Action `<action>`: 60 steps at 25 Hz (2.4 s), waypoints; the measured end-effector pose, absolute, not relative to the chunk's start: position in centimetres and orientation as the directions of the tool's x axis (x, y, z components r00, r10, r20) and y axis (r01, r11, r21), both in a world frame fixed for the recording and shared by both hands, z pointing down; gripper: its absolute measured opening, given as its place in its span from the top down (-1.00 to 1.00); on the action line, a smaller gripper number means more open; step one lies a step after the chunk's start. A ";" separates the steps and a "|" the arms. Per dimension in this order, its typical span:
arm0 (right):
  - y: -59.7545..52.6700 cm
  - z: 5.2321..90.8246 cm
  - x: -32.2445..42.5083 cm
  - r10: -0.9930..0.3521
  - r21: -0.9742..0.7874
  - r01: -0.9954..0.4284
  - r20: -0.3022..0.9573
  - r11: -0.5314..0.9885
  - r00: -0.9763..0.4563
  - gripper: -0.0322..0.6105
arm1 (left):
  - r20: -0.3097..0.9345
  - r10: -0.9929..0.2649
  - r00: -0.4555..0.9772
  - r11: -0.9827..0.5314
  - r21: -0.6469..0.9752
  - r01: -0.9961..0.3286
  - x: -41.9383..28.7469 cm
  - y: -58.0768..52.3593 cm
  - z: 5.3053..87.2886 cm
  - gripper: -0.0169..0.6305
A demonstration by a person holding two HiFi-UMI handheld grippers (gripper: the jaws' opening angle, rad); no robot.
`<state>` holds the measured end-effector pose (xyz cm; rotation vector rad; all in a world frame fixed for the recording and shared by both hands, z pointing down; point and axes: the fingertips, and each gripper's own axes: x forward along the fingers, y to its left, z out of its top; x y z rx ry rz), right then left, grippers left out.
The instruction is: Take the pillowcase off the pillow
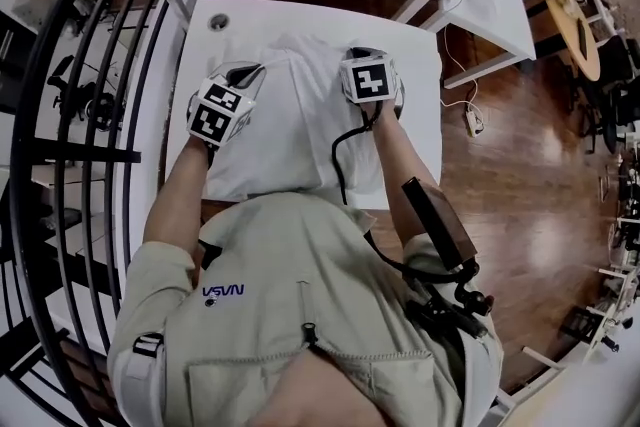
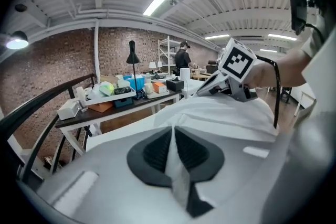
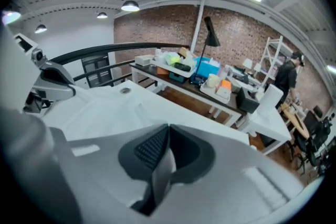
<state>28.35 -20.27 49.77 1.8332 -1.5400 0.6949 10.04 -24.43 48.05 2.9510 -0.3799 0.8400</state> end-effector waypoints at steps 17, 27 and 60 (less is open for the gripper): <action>-17.2 48.2 37.6 -0.648 0.253 -0.908 0.638 -0.334 0.416 0.88 | 0.472 -0.350 0.809 -0.908 0.042 -0.417 7.2 -29.8 47.5 0.87; -18.5 46.1 36.8 -0.769 0.213 -0.925 0.514 -0.315 0.380 0.58 | 0.411 -0.462 0.786 -0.868 -0.029 -0.495 7.9 -31.2 47.6 0.41; -2.0 49.7 17.3 -0.862 -0.034 -0.978 0.478 -0.208 0.167 0.57 | 0.413 -0.395 0.821 -0.902 -0.003 -0.432 4.5 -9.4 48.5 0.11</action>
